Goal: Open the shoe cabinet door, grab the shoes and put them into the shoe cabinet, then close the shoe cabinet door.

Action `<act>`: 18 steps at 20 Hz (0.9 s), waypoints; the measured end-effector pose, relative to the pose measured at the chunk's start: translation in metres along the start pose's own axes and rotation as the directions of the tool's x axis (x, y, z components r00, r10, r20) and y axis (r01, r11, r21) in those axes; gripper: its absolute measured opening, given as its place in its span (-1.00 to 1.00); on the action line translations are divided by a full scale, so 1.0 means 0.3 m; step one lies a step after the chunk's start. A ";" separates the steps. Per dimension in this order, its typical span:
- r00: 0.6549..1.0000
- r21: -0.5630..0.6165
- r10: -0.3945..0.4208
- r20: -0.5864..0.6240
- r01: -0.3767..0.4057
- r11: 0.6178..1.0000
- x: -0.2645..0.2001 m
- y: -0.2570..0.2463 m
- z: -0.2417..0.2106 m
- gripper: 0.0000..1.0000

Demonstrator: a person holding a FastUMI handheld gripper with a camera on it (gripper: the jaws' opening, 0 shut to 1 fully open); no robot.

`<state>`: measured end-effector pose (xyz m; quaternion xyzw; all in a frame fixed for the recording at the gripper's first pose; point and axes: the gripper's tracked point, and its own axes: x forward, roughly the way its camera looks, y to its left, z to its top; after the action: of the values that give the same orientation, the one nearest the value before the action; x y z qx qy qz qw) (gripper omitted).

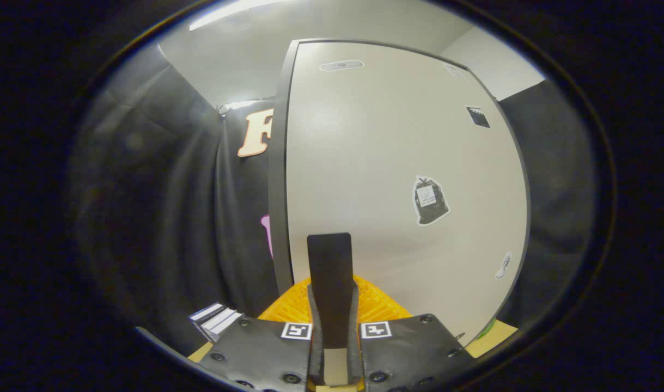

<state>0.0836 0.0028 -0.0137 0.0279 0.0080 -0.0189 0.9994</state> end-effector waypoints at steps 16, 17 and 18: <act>1.000 -0.004 0.016 0.012 -0.016 1.000 -0.210 -0.058 0.033 -0.65; 1.000 -0.003 0.028 0.008 -0.028 1.000 -0.226 -0.068 0.035 -0.65; 0.999 -0.004 0.041 0.003 -0.041 0.999 -0.241 -0.078 0.034 -0.64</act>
<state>0.0107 -0.0184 -0.0035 0.0263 0.0059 0.0014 0.9996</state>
